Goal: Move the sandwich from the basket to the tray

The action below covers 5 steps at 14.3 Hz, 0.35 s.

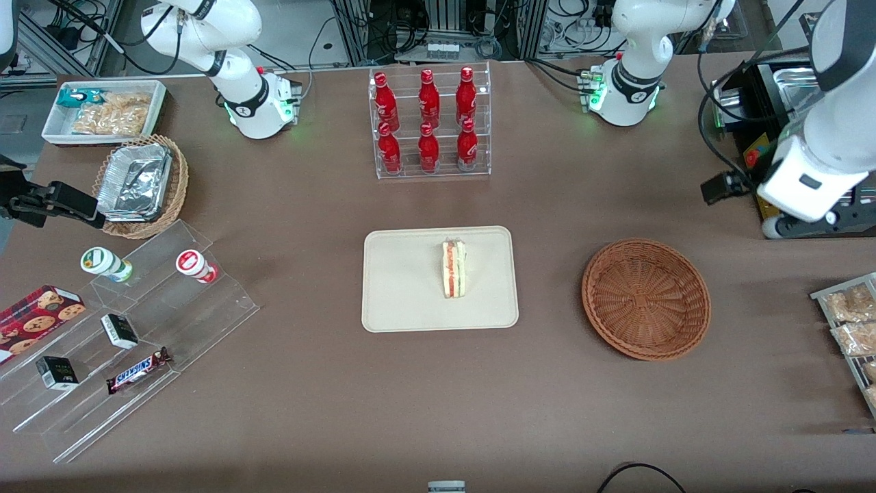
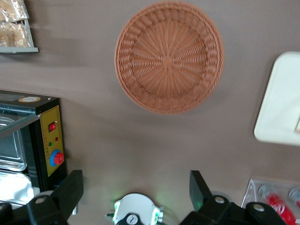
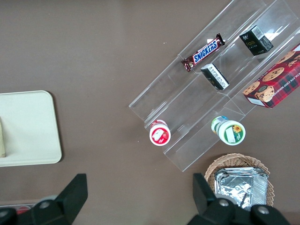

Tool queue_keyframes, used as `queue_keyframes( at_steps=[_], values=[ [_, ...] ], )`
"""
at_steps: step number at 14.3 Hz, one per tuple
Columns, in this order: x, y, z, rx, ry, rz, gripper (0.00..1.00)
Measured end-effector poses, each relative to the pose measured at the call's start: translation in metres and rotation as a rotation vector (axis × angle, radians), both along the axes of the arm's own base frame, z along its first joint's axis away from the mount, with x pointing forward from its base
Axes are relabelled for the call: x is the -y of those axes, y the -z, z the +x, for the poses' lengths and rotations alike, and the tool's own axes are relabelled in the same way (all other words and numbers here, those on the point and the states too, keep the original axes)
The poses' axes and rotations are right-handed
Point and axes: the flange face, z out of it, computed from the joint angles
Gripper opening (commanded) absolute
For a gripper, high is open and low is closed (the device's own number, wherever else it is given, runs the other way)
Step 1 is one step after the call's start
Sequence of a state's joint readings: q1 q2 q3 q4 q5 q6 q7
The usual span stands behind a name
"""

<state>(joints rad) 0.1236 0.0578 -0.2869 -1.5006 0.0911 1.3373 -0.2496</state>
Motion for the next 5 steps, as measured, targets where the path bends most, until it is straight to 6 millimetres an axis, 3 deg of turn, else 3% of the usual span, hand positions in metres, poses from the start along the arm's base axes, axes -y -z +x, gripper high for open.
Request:
queue_keyframes(
  at_steps=[2,5],
  values=[
    [-0.005,-0.007,-0.016,0.0,0.005,-0.023,1.0],
    [-0.01,-0.011,-0.022,0.007,0.006,-0.03,1.0]
  ],
)
